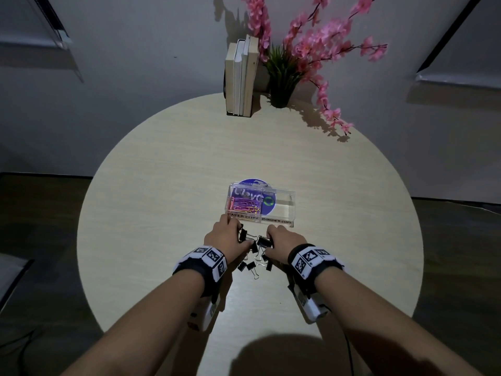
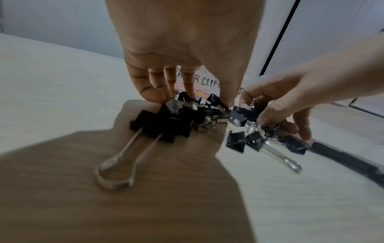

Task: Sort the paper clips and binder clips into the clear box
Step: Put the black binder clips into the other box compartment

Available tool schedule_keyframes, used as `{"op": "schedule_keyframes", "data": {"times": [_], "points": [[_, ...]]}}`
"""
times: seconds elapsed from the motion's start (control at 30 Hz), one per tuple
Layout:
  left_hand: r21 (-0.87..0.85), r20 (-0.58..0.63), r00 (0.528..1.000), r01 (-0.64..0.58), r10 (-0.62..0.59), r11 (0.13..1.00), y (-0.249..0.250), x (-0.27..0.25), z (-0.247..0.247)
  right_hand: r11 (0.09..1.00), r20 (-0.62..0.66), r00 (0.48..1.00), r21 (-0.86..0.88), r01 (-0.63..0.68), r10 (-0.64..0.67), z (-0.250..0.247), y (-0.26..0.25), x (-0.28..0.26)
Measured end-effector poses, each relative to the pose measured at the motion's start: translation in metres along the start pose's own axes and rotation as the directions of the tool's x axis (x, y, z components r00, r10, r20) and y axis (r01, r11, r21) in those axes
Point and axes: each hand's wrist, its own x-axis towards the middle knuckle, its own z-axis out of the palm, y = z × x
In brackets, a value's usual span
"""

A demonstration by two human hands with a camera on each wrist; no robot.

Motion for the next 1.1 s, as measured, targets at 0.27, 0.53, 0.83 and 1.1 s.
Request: {"op": "schedule_keyframes", "data": {"times": [0.27,0.53,0.83,1.1], "points": [[-0.012,0.066,0.997,-0.034,0.035,0.999,0.007,0.006,0.002,1.000,-0.011,1.000,0.004,-0.011,0.011,0.003,-0.003,0.001],[-0.023,0.172,0.985,0.010,-0.006,1.000,0.019,0.014,0.001,0.989,-0.033,0.995,-0.118,0.088,-0.092,0.002,-0.012,-0.003],[0.177,0.158,0.985,-0.095,0.067,0.980,0.027,0.015,0.003,0.996,-0.109,0.991,0.025,0.086,-0.083,0.002,-0.005,-0.007],[0.290,0.119,0.987,-0.137,0.107,0.947,0.021,0.005,0.008,0.911,-0.215,0.977,0.401,0.099,-0.012,-0.004,0.015,-0.023]]}}
